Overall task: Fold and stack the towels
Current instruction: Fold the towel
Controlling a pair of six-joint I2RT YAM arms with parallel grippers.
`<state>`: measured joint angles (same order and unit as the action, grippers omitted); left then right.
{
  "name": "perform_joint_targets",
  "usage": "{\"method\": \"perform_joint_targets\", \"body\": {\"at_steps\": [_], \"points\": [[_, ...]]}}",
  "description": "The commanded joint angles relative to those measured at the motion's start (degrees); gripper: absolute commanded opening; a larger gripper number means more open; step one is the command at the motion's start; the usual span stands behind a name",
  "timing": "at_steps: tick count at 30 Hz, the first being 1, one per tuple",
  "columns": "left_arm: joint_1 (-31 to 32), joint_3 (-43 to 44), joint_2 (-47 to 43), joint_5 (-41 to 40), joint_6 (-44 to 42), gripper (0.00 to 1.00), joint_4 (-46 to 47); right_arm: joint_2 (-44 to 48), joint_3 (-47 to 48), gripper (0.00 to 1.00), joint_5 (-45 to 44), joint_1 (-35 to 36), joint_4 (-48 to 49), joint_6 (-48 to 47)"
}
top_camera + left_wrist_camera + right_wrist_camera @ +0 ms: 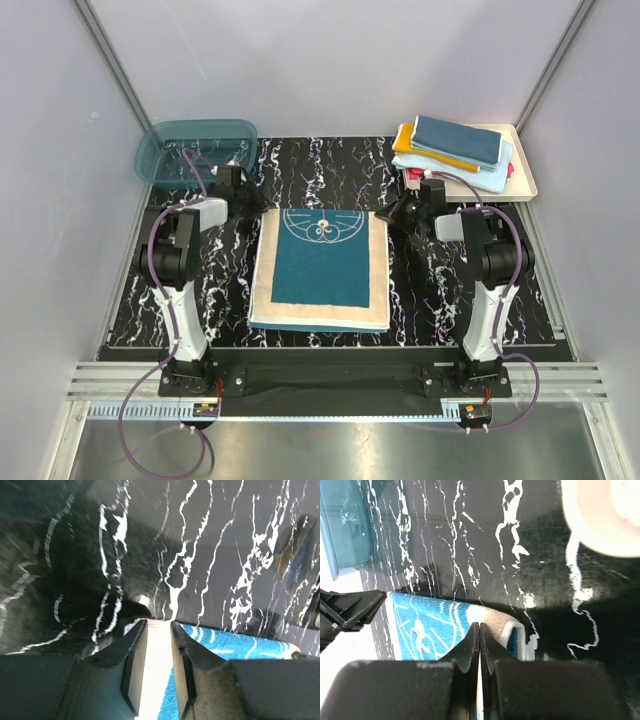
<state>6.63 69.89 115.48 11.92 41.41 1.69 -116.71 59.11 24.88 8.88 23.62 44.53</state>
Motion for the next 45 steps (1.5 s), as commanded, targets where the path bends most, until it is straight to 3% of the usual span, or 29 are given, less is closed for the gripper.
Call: {"method": "perform_joint_targets", "body": {"at_steps": [1,15,21,30,45], "points": [[-0.83,3.23,-3.07,-3.75,-3.35,0.32,-3.43,3.41,0.39,0.01,-1.15,-0.53,-1.81,-2.25],[-1.10,7.54,-2.72,-5.33,-7.39,0.35,-10.30,7.01,2.76,0.05,-5.81,-1.06,-9.63,-5.86],[-1.18,7.37,-2.63,-4.11,-8.80,0.41,-10.22,8.86,4.52,0.08,-7.30,-1.06,-13.41,-7.53],[-1.18,3.41,-5.62,-0.94,-10.03,0.61,-5.48,10.62,4.96,0.23,-8.71,-1.06,-16.49,-10.96],[-0.92,3.33,-3.95,0.03,-13.02,0.62,-9.69,5.88,9.18,0.33,-11.35,-0.19,-21.95,-15.18]]}}
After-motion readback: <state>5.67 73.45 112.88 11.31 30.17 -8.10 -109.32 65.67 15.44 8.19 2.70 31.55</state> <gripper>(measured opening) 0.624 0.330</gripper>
